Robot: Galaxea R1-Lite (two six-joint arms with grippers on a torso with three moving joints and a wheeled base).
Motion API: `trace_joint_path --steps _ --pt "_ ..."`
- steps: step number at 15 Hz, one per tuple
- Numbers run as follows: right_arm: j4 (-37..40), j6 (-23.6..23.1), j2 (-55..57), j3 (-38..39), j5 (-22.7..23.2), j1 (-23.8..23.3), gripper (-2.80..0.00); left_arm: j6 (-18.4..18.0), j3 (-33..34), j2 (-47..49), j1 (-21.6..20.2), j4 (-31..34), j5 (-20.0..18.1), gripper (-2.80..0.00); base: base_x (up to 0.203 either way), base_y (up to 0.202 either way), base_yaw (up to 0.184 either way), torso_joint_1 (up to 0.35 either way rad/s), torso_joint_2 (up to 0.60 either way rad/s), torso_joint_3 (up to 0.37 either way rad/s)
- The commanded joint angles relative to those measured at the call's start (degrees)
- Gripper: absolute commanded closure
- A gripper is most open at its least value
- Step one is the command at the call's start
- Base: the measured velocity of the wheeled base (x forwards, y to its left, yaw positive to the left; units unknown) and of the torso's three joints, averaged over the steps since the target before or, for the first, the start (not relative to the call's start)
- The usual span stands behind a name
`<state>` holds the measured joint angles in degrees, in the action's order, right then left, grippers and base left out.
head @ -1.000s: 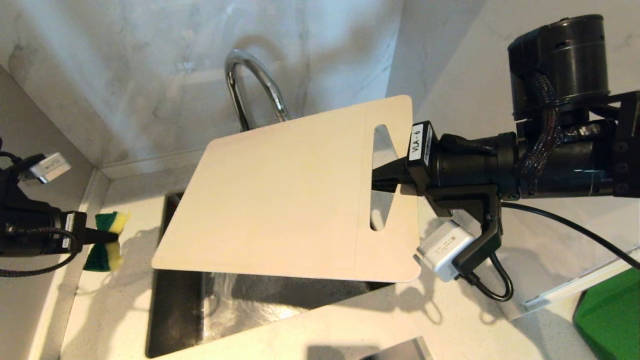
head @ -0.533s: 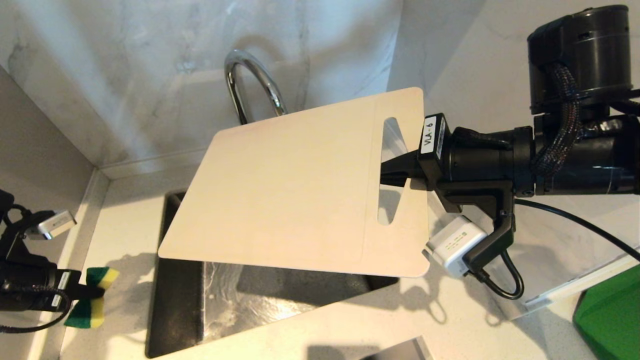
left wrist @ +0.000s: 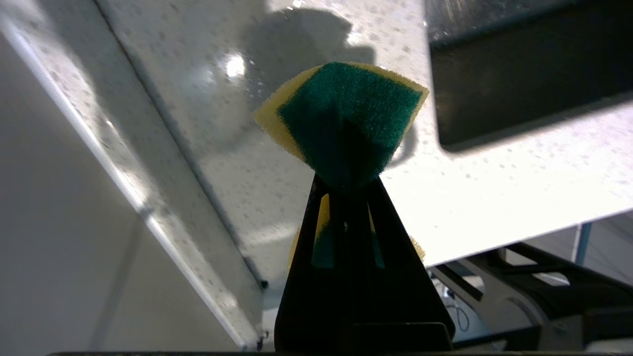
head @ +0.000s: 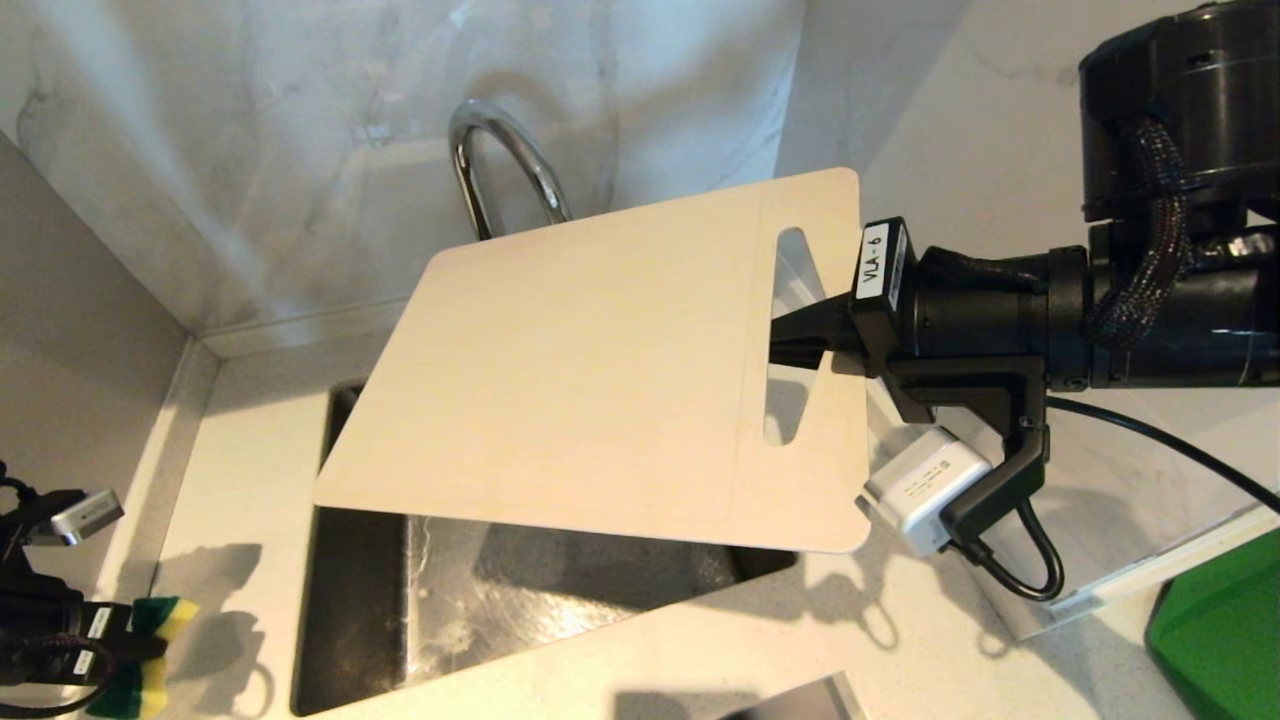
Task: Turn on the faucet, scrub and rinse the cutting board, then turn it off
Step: Put down the cleaning cloth
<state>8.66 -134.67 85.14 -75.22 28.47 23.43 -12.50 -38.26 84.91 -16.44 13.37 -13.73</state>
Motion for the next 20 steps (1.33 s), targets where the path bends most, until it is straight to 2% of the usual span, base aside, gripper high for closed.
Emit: trace_joint_path --steps 1,6,16,20 --pt "0.0 -0.8 -0.3 0.4 0.3 0.0 0.0 -1.0 2.6 2.4 -1.2 -2.2 0.0 0.0 0.0 0.0 0.0 0.0 0.0 0.0" --pt "0.0 0.2 -0.4 1.3 0.6 0.0 0.0 -1.1 5.4 6.6 -1.3 -10.8 0.0 0.0 0.0 0.0 0.0 0.0 0.0 0.0" --pt "0.0 0.3 -0.6 1.7 0.8 0.0 0.0 -1.1 5.7 10.7 -2.1 -11.4 -0.1 0.0 0.0 0.0 0.0 0.0 0.0 0.0" --pt "0.0 0.5 -0.5 1.6 0.8 0.0 0.0 -2.0 7.7 12.4 -2.0 -15.6 -0.2 0.0 0.0 0.0 0.0 0.0 0.0 0.0"
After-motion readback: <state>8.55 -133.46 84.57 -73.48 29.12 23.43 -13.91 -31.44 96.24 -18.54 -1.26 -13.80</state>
